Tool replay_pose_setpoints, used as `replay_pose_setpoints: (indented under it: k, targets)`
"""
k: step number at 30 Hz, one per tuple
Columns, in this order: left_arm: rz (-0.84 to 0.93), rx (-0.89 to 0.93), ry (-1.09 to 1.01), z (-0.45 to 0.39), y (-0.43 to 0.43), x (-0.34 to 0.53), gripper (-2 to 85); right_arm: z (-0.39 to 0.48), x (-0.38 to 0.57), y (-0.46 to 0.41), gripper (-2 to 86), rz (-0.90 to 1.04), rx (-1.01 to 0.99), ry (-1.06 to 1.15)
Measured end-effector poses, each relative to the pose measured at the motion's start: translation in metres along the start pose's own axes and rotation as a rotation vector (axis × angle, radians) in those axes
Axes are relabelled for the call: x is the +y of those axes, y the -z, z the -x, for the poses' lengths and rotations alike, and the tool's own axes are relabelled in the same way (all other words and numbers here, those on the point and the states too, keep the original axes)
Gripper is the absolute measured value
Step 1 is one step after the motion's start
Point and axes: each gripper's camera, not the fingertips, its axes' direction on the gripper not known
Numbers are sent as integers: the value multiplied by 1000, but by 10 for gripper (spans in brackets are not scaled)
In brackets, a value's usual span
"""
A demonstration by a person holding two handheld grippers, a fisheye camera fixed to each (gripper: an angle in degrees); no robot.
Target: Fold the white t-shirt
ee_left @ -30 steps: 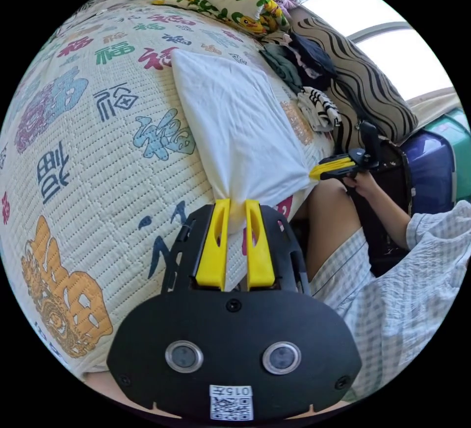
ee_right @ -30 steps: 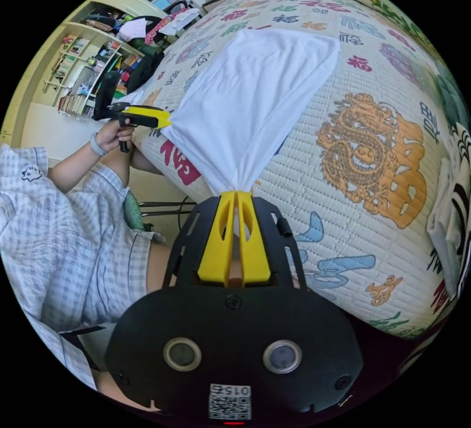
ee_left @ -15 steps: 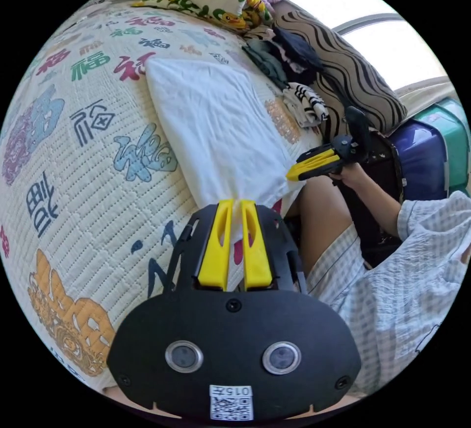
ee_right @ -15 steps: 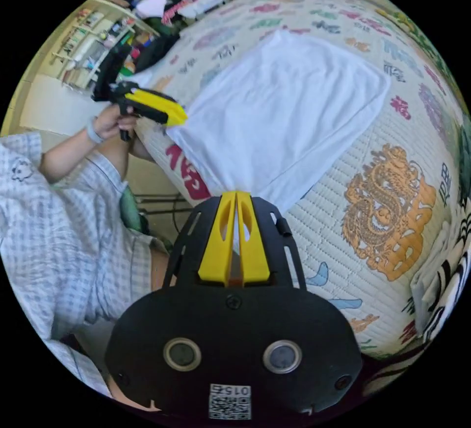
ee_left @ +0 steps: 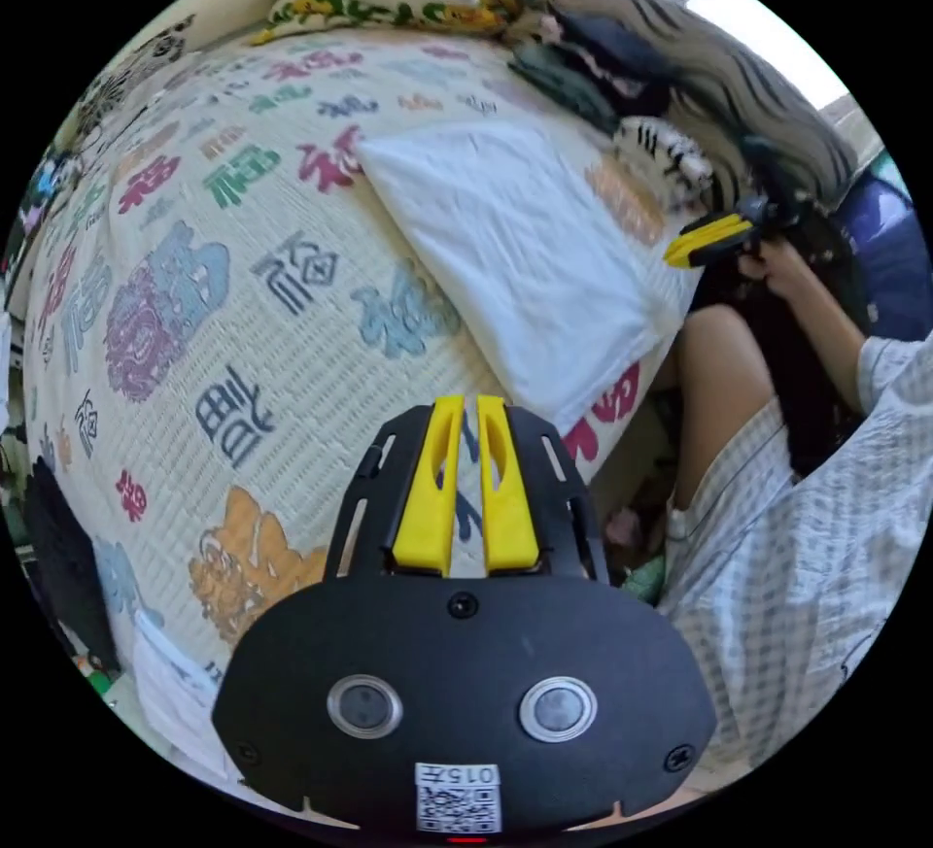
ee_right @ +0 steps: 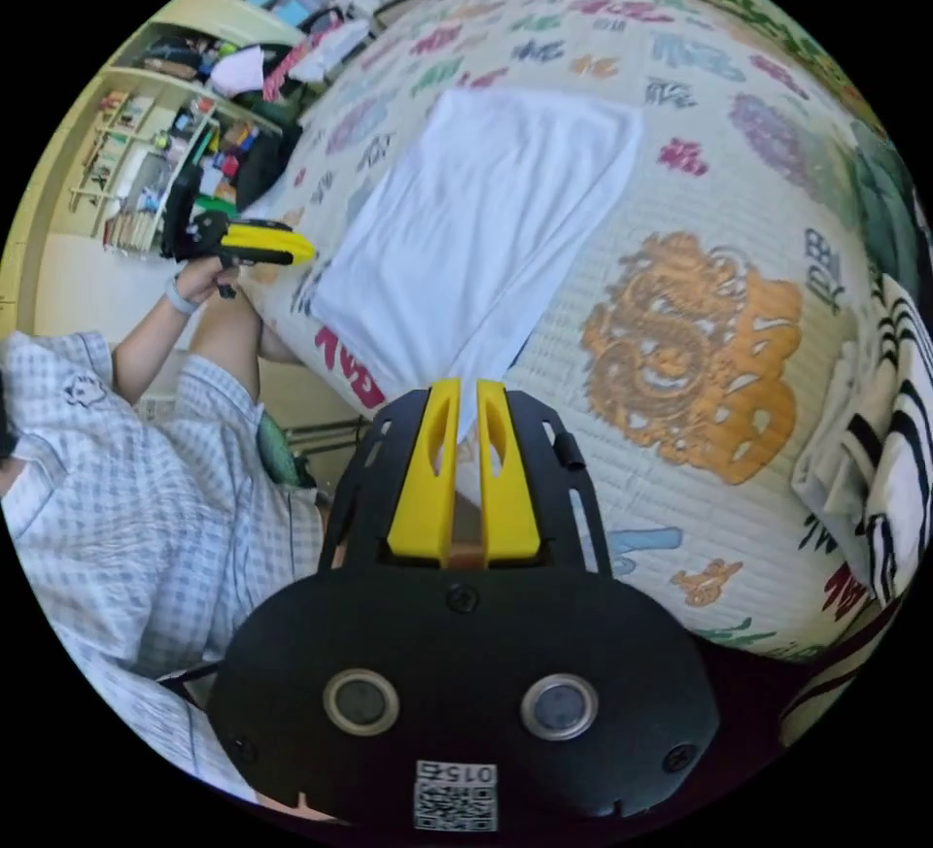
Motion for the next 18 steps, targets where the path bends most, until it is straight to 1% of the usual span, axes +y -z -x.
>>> replay_pose_setpoints:
  k: [2, 3, 5, 7, 9, 12, 14, 16, 18]
  targets:
    - [-92, 95, 68, 27, 14, -19, 76, -22, -11, 27, 70, -149, -34, -16]
    - [-149, 145, 104, 44, 18, -35, 89, -28, -16, 32, 76, -180, -39, -17]
    - [-209, 186, 141, 65, 17, -58, 97, -50, -38, 43, 93, -277, -68, -34]
    - [-230, 227, 188, 83, 10, -79, 100, -68, -57, 44, 105, -305, -101, -55]
    - [-189, 246, 238, 101, -5, -102, 104, -86, -73, 41, 112, -301, -120, -95]
    - [-104, 263, 247, 113, -25, -121, 110, -112, -92, 33, 115, -254, -159, -149]
    - [-68, 309, 244, 118, -38, -128, 110, -128, -103, 25, 114, -222, -222, -168]
    - [-50, 308, 241, 121, -43, -133, 105, -136, -110, 20, 109, -216, -293, -165]
    - [-37, 333, 221, 124, -45, -137, 94, -140, -121, 10, 100, -172, -379, -126]
